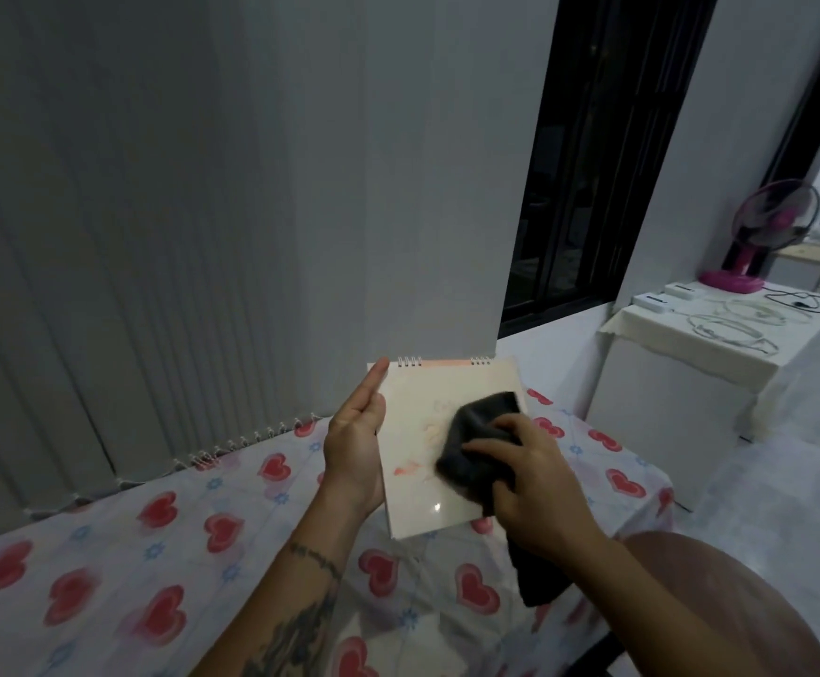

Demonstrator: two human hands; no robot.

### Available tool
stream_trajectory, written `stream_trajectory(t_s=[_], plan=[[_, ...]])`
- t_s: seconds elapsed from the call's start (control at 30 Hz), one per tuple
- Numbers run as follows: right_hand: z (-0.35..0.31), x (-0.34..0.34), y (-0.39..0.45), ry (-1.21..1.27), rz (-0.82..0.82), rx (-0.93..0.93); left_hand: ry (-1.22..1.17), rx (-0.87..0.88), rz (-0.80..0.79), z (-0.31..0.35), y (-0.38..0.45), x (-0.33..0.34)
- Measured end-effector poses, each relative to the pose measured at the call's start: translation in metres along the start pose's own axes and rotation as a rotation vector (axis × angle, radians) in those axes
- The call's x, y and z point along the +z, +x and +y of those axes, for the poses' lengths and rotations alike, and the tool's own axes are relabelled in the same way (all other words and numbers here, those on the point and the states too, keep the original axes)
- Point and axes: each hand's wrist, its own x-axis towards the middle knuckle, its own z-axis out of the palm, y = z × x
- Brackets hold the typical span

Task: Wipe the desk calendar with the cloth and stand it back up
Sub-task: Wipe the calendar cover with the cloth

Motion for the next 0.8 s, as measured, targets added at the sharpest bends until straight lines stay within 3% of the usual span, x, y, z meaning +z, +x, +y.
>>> stream_trajectory(t_s=[0.13,0.27,0.4,0.63,0.8], plan=[[0.0,0.001,0.016,0.005,0.126,0.244,-0.017,-0.012,-0.028,-0.003,0.0,0.006],[-0.032,0.005,0.01,0.03,0.124,0.069,-0.032,-0.018,-0.037,-0.005,0.003,0.017],[-0.029,0.012,-0.017,-0.004,0.008,-0.115,-0.026,-0.001,0.017,-0.001,0.003,0.018],[-0.022,0.017,-0.021,-0.059,0.091,0.129,-0.083,-0.061,0.024,-0.01,0.001,0.014],[-0.042,0.018,-0.028,-0.095,0.039,-0.082,-0.095,-0.037,0.032,-0.011,0.005,0.014]])
